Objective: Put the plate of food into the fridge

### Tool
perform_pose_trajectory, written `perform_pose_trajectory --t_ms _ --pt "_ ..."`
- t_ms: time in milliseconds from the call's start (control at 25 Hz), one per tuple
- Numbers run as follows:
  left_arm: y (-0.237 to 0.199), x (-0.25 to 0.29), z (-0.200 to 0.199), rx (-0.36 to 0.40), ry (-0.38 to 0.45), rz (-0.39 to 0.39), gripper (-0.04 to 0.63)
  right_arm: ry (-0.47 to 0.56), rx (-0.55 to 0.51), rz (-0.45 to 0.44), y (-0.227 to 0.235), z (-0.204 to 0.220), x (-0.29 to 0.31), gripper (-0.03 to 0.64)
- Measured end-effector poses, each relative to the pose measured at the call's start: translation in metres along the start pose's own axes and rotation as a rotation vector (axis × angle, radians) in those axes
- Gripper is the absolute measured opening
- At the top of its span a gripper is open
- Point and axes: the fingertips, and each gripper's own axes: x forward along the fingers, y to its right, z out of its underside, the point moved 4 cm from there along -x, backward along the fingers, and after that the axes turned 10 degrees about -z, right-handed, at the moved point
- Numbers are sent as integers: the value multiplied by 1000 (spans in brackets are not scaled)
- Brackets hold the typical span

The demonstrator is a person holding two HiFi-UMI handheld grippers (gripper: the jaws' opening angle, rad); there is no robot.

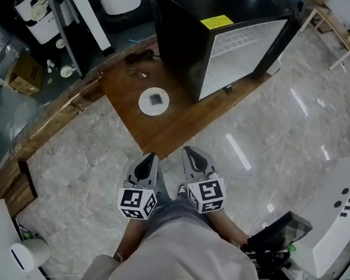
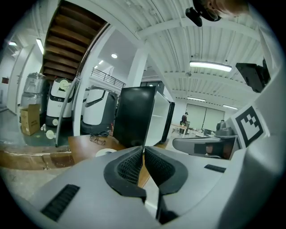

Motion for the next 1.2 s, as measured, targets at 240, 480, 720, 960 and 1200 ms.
perform_pose_trajectory --t_ms 240,480,720,960,1200 --pt "-65 81 -14 24 -64 47 26 -23 148 37 35 0 78 21" --pt "-146 176 -34 99 -163 123 26 18 287 28 57 -16 184 21" --pt "-226 283 -41 158 -271 233 26 31 502 83 93 -6 300 21" --pt "-278 364 -21 246 -421 345 28 -12 621 207 132 31 365 23" --pt "-299 437 12 382 -557 411 29 -39 757 302 170 77 396 107"
